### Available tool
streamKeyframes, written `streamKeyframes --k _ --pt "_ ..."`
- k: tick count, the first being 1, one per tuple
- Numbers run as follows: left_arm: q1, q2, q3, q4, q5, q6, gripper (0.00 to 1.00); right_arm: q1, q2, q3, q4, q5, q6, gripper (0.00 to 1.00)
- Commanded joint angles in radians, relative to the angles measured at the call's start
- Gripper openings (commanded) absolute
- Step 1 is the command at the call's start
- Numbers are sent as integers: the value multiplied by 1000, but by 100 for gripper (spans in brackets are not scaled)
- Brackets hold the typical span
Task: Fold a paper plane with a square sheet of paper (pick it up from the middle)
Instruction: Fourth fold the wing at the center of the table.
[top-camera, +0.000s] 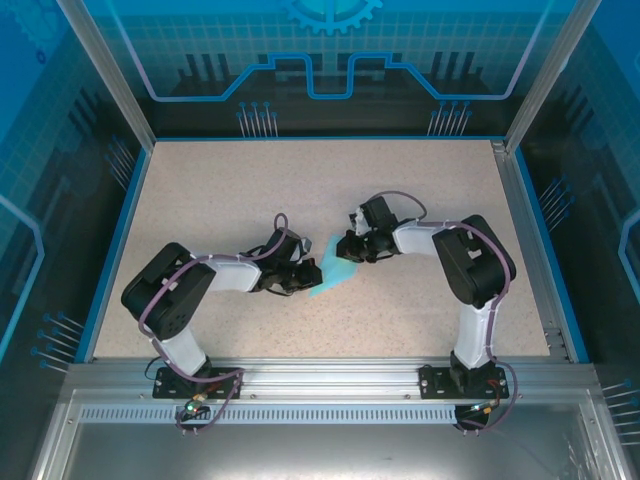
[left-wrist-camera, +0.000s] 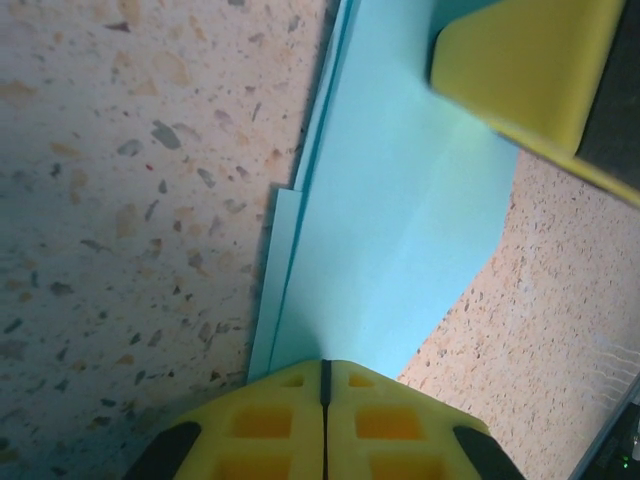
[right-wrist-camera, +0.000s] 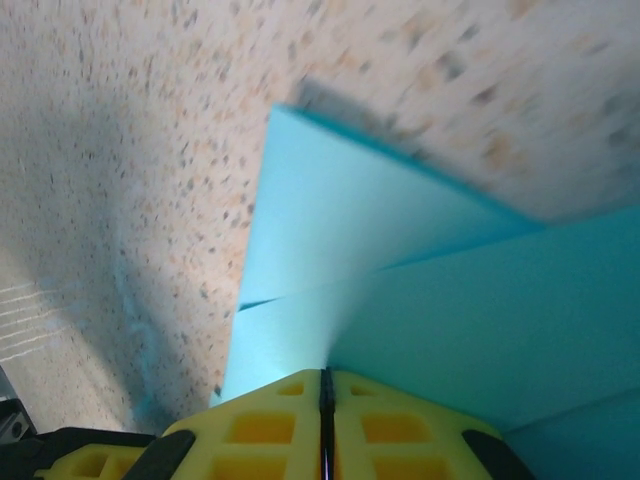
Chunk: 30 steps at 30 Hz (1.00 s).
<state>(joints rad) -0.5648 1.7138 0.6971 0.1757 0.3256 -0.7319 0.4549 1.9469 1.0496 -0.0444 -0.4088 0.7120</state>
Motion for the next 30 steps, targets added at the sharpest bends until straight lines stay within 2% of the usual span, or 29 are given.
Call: streamKeyframes --k 1,12,18,25,28,30 --pt "7 12 -53 -120 -50 14 7 -63 47 34 -30 43 -51 10" --pt "6 11 -69 -97 -22 6 7 -131 81 84 -58 33 -74 11" --pt "6 4 -69 -94 -13 2 8 -154 14 102 -116 24 -99 14" --pt "5 -29 -32 -96 19 13 11 -150 -154 40 -175 22 -86 28" --pt "7 -64 10 -147 14 39 14 -136 -226 -35 -161 24 -50 38" --pt "7 -89 41 -182 12 62 18 -120 -272 -76 -163 36 -31 40"
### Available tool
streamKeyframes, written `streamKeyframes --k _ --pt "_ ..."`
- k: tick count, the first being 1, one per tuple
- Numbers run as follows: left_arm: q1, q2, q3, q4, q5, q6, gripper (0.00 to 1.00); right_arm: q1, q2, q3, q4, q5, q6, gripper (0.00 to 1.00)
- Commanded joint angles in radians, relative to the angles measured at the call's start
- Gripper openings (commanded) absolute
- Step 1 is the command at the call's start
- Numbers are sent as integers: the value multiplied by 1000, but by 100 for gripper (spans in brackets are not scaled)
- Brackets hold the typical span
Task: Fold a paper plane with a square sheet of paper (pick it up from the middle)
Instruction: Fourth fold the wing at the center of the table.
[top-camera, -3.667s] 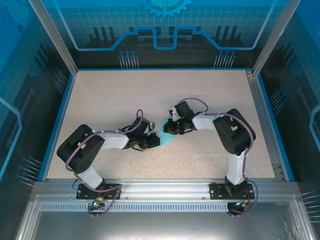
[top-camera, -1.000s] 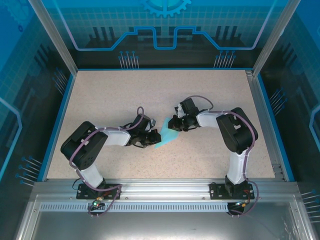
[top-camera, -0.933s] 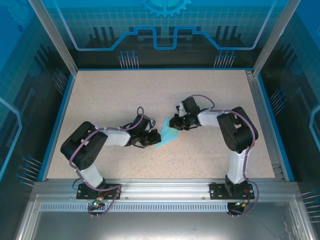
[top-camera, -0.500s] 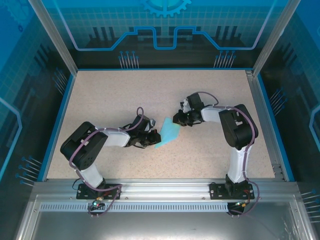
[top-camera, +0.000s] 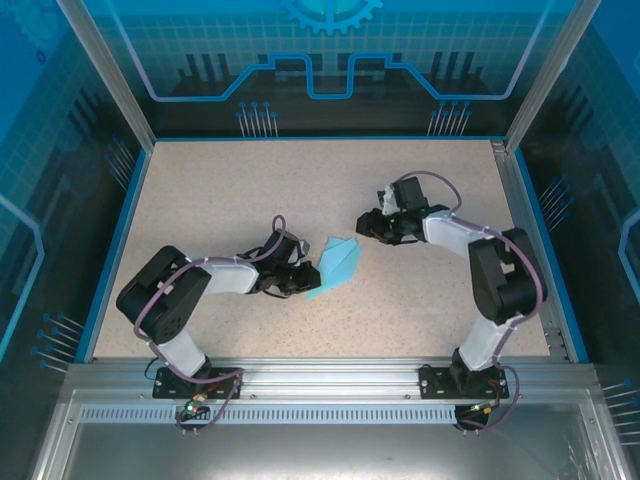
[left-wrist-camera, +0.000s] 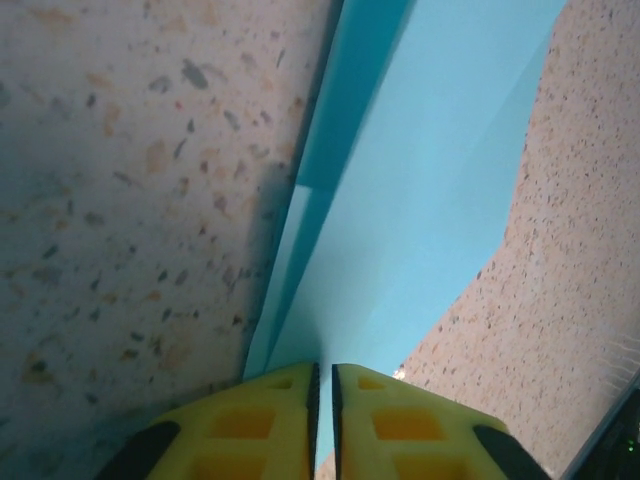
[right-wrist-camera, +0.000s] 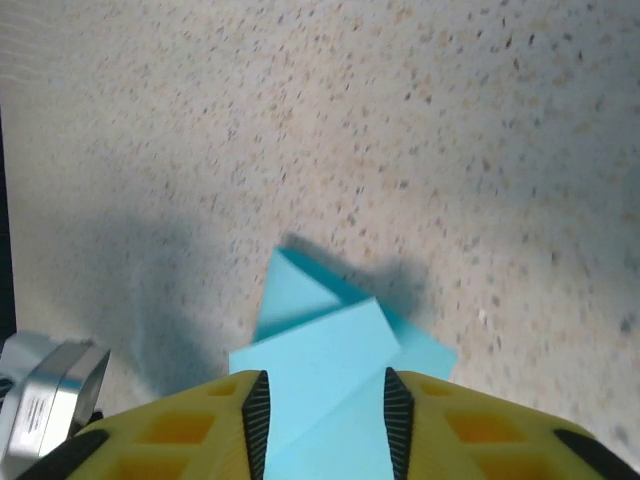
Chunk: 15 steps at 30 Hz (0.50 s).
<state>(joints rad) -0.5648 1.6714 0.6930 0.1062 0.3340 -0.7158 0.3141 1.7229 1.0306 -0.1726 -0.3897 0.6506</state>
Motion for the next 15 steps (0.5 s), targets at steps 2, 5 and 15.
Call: streamKeyframes --k 2,5,15 --pt "6 -73 70 -142 0 64 21 34 -85 -95 -30 31 54 44" --pt "11 -104 102 -184 -17 86 28 50 -115 -140 -21 27 92 49" --pt "72 -7 275 -292 -2 189 40 135 -144 -196 -56 65 194 51"
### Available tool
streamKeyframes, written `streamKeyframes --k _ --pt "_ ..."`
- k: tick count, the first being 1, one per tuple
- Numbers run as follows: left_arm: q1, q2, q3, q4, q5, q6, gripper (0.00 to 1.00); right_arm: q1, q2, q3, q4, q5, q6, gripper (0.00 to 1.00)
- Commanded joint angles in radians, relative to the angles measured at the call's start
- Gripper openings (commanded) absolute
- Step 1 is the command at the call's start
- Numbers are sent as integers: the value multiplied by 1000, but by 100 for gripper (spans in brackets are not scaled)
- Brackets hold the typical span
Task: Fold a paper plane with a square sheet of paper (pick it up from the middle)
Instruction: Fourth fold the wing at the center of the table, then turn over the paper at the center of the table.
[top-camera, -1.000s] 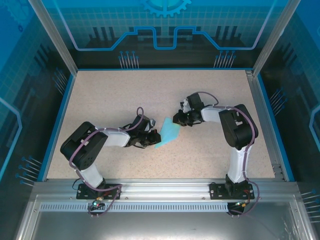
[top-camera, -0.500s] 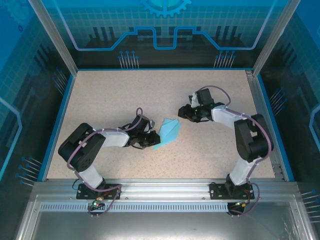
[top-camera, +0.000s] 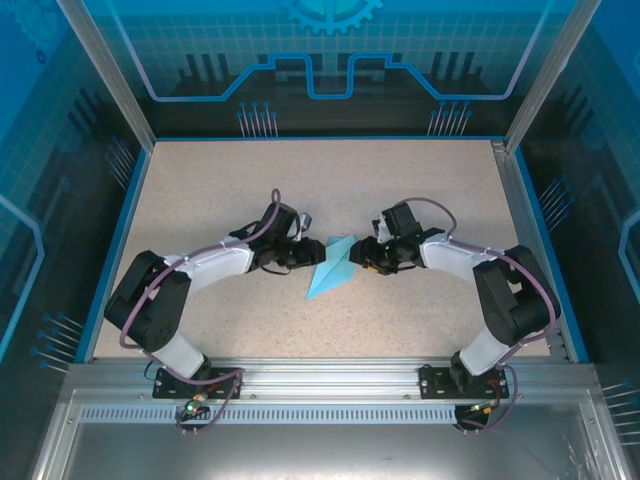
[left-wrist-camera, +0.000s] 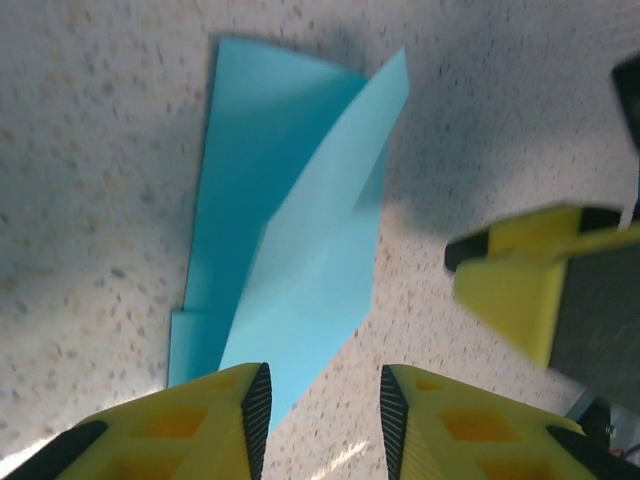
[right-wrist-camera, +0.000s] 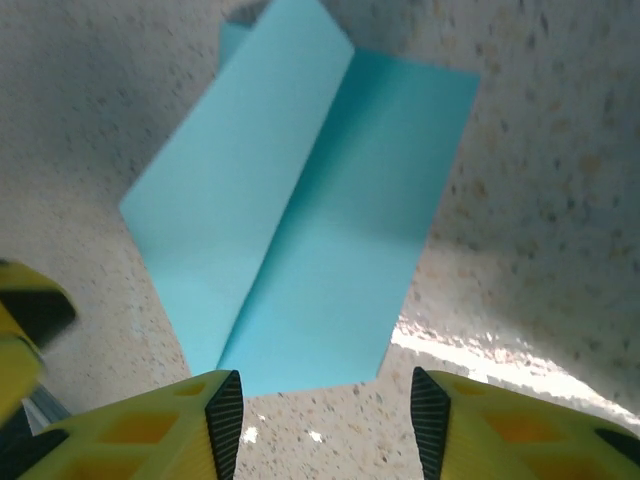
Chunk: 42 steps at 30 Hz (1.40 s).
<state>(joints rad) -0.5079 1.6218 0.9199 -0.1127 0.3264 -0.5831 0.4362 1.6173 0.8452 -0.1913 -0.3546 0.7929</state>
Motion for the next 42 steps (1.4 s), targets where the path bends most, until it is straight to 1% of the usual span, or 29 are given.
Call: streamKeyframes --k 1,4,6,9,13,16,19,22,23,29,33,37,42 --pt "18 54 65 -87 4 66 40 15 -46 -15 -46 42 64 52" --pt "26 85 96 -99 8 85 42 24 -57 -37 -38 57 107 52" --pt "33 111 114 -107 31 89 43 28 -53 -46 -25 54 125 53" --pt "34 132 123 -115 54 100 43 41 -38 -39 -11 33 142 51" --pt "34 154 134 -124 69 121 44 73 -9 -22 -2 37 170 51" --pt "35 167 137 -132 69 131 43 86 23 -3 11 22 184 50" --pt "38 175 137 -141 69 147 40 96 53 21 -14 36 195 50" --pt "42 184 132 -136 78 154 39 107 80 21 32 11 213 49" --pt "43 187 131 -137 81 157 38 108 89 23 41 5 217 48" --pt "49 197 125 -137 91 168 37 110 134 29 64 7 230 46" --pt "51 212 125 -136 108 171 37 109 138 28 106 -1 247 43" --pt "51 232 129 -133 133 170 34 108 136 28 108 8 255 43" --pt "51 248 131 -140 133 171 31 102 140 29 148 -9 275 43"
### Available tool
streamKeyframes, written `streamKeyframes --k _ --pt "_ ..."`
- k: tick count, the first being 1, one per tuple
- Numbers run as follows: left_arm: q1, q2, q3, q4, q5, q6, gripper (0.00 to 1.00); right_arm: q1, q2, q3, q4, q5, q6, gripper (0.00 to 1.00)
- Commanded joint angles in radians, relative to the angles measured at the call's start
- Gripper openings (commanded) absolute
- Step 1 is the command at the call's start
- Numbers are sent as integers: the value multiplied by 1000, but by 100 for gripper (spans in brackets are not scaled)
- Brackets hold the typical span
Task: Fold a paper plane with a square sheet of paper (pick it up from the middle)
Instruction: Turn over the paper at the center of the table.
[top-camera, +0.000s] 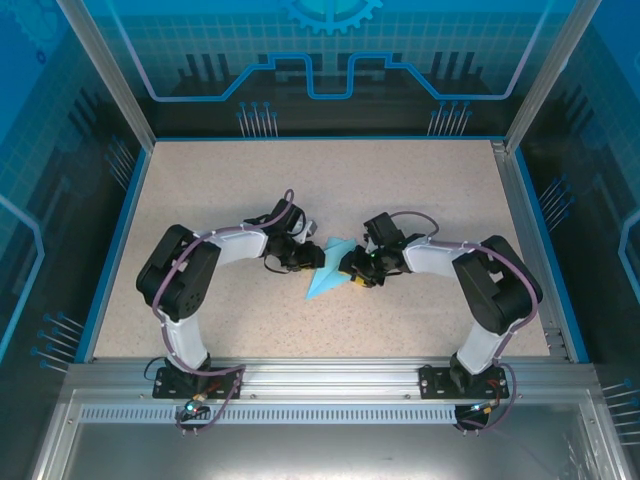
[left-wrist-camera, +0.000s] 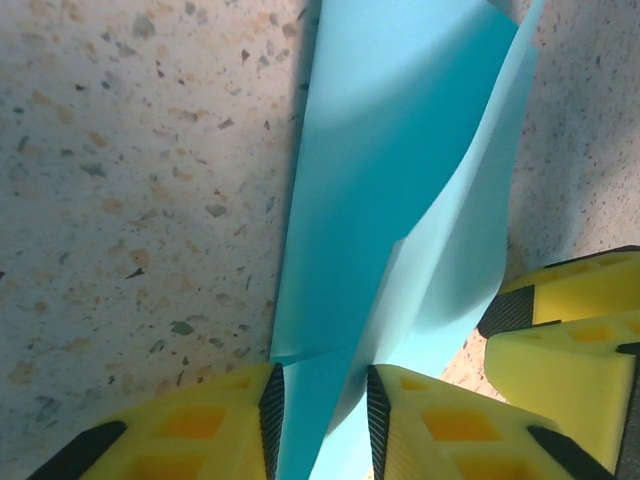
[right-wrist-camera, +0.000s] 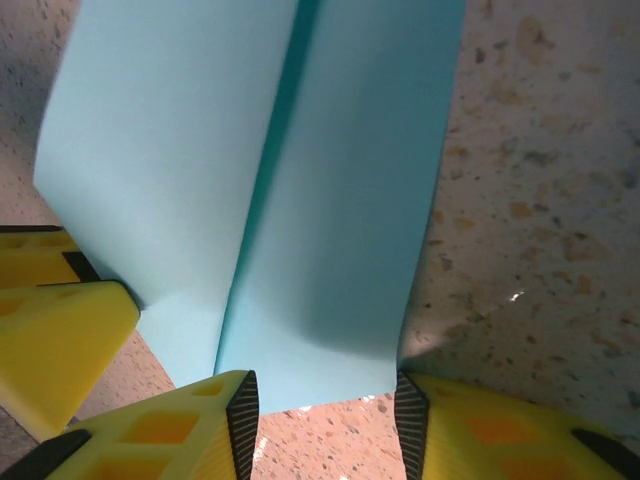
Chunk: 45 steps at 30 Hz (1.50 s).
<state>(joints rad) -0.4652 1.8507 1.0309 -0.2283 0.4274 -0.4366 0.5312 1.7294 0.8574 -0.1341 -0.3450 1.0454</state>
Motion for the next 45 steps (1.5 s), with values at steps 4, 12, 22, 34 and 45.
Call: streamKeyframes --k 4,12,22,34,45 --pt "8 28 21 -29 33 19 30 1 22 16 107 -18 27 45" --pt "10 31 14 -22 18 4 24 -7 43 47 176 -64 0 49" --pt "39 23 -5 -6 29 -65 23 -6 114 88 213 -74 -3 47" --pt "45 -32 -8 -40 16 -134 24 -35 168 136 215 -126 -49 21" --pt "50 -133 137 -263 -181 -331 28 -123 119 290 -168 -234 -240 8"
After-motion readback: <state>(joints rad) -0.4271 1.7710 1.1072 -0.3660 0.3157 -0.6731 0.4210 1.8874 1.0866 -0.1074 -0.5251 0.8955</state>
